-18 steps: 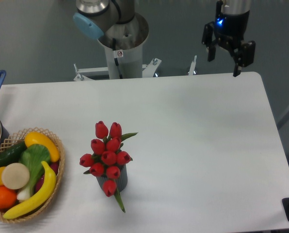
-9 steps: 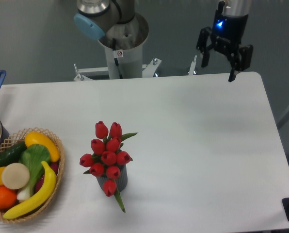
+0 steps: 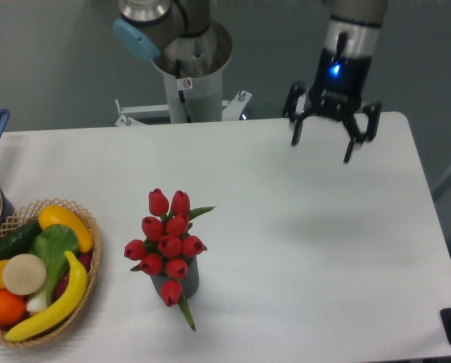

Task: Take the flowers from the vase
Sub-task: 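Move the open gripper down toward the red tulips in the grey vase, then close the gripper around the tulip stems above the vase rim, then lift the gripped tulips straight up out of the vase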

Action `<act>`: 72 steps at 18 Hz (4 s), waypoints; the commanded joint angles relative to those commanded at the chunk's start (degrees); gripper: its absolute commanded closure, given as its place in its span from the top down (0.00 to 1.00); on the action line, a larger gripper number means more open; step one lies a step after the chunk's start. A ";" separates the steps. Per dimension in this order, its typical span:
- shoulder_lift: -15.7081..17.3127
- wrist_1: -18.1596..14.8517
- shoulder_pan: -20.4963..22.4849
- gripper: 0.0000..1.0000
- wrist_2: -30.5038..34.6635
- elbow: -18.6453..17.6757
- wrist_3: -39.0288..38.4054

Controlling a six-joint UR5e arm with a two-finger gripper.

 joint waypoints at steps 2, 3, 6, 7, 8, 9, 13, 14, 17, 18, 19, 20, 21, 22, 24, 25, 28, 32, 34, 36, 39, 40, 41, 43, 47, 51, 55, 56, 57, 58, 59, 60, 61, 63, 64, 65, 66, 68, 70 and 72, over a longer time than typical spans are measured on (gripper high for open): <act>-1.41 0.45 -2.02 1.00 -0.09 0.00 0.17; -1.68 0.63 -3.25 1.00 -0.17 0.00 0.43; -2.47 0.72 -4.49 1.00 -3.93 -0.35 0.35; -2.47 0.72 -4.49 1.00 -7.09 -0.96 0.35; -2.64 0.72 -4.49 1.00 -10.77 -1.41 0.35; -3.43 0.72 -4.40 1.00 -14.46 -2.28 0.52; -3.88 0.80 -5.10 1.00 -15.82 -3.52 1.67; -3.88 0.72 -5.63 1.00 -16.17 -3.95 1.58; -3.87 0.80 -5.98 1.00 -20.37 -5.27 1.67; -3.88 0.72 -6.33 1.00 -21.09 -5.62 1.58; -4.05 0.72 -6.60 1.00 -21.27 -5.37 1.58; -4.92 0.72 -7.30 1.00 -21.36 -4.93 1.58; -5.36 0.72 -8.09 1.00 -21.27 -4.66 1.58; -5.63 0.72 -8.27 1.00 -21.36 -4.66 1.58; -6.42 0.89 -9.23 1.00 -21.62 -4.57 1.67; -7.12 1.15 -9.93 1.00 -22.06 -4.31 1.75; -7.83 1.42 -10.37 1.00 -22.59 -4.31 1.76; -8.62 1.51 -11.34 1.00 -22.76 -3.17 1.58; -10.20 1.51 -12.48 1.00 -22.76 -1.59 1.67; -11.52 1.51 -13.01 1.00 -22.76 -0.45 1.75; -11.96 1.60 -14.07 1.00 -22.76 -0.27 1.76; -11.96 1.77 -14.07 1.00 -22.76 -0.27 1.67; -11.96 1.86 -14.16 1.00 -22.76 -0.27 1.67; -11.96 1.95 -14.16 0.95 -22.76 -0.27 1.67; -11.79 1.95 -13.89 0.62 -23.90 -0.35 1.58; -11.43 1.95 -13.19 0.52 -24.08 -0.36 1.49; -11.08 1.95 -12.67 0.44 -27.15 -0.35 1.14; -10.91 1.95 -12.58 0.44 -27.85 -0.36 1.05; -10.91 1.86 -12.66 0.44 -28.30 -0.36 1.05; -10.91 1.95 -12.58 0.44 -28.30 -0.36 1.05; -10.91 1.95 -12.58 0.44 -28.30 -0.36 1.05; -10.82 1.95 -12.58 0.44 -28.30 -0.36 1.05; -10.64 1.95 -12.49 0.44 -28.56 -0.27 0.96; -8.89 1.95 -12.40 0.44 -29.18 -0.18 -1.56; -8.01 1.95 -12.31 0.44 -29.27 0.26 -3.06; -7.57 1.86 -12.40 0.44 -29.27 1.13 -4.65; -7.31 1.86 -12.40 0.44 -29.27 2.18 -6.75; -6.95 1.95 -12.40 0.44 -29.35 4.03 -10.80; -6.08 1.95 -12.58 0.44 -29.35 5.18 -12.83; -5.02 1.95 -12.58 0.44 -29.35 5.79 -14.15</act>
